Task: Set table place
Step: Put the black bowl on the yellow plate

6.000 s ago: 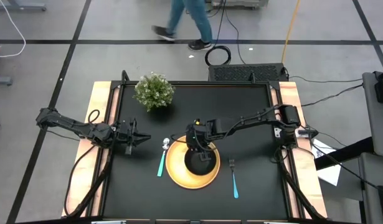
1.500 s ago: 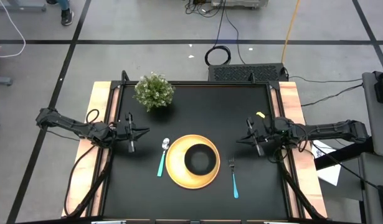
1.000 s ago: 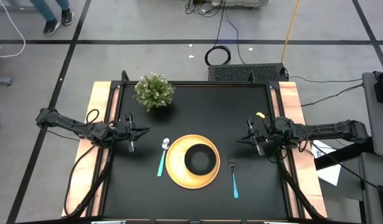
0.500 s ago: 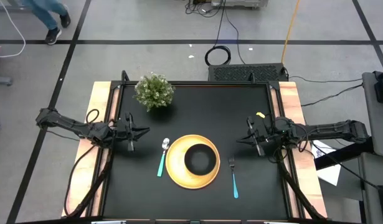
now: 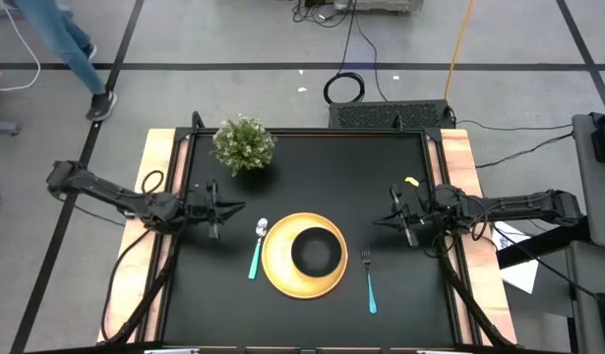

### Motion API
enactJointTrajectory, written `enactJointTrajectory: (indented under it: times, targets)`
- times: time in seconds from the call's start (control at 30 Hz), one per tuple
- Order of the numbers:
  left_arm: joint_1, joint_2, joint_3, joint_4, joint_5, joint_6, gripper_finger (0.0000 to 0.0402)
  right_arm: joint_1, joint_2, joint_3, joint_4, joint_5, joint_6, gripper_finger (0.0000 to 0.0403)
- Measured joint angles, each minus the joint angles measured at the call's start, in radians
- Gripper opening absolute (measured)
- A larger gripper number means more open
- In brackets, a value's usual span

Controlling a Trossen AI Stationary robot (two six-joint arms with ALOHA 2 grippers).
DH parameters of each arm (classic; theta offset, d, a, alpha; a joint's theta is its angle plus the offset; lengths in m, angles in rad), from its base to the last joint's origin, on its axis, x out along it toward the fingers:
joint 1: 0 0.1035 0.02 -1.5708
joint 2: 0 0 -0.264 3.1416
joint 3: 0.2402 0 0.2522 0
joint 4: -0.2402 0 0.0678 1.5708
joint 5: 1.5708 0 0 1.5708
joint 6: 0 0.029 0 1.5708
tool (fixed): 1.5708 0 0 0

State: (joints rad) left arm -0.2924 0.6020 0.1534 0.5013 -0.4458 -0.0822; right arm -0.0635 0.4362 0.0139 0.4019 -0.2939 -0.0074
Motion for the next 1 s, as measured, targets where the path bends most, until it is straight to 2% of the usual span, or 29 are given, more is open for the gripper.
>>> enactJointTrajectory:
  times: [0.17,0.37,0.5,0.63,0.87,1.0]
  targets:
    - [0.000,0.209,0.114,0.032,0.025,-0.006,0.0031,0.000,0.000,0.000,0.000,0.000,0.003,0.0000]
    - [0.015,0.385,0.248,0.025,0.039,-0.018,0.0031,0.000,0.000,0.000,0.002,0.000,0.016,0.0000]
    - [0.044,0.488,0.347,0.024,0.112,-0.041,0.0042,0.000,0.000,0.000,0.002,0.000,0.022,0.0000]
    - [0.070,0.576,0.464,-0.104,0.175,-0.077,0.0089,0.000,0.000,0.000,0.001,0.000,0.022,0.0000]
    - [0.131,0.704,0.653,-0.431,0.242,-0.244,0.0215,0.000,0.000,0.000,-0.002,0.000,0.027,0.0000]
    - [0.161,0.754,0.749,-0.554,0.304,-0.339,0.0256,0.000,0.000,0.000,-0.002,0.000,0.034,0.0000]
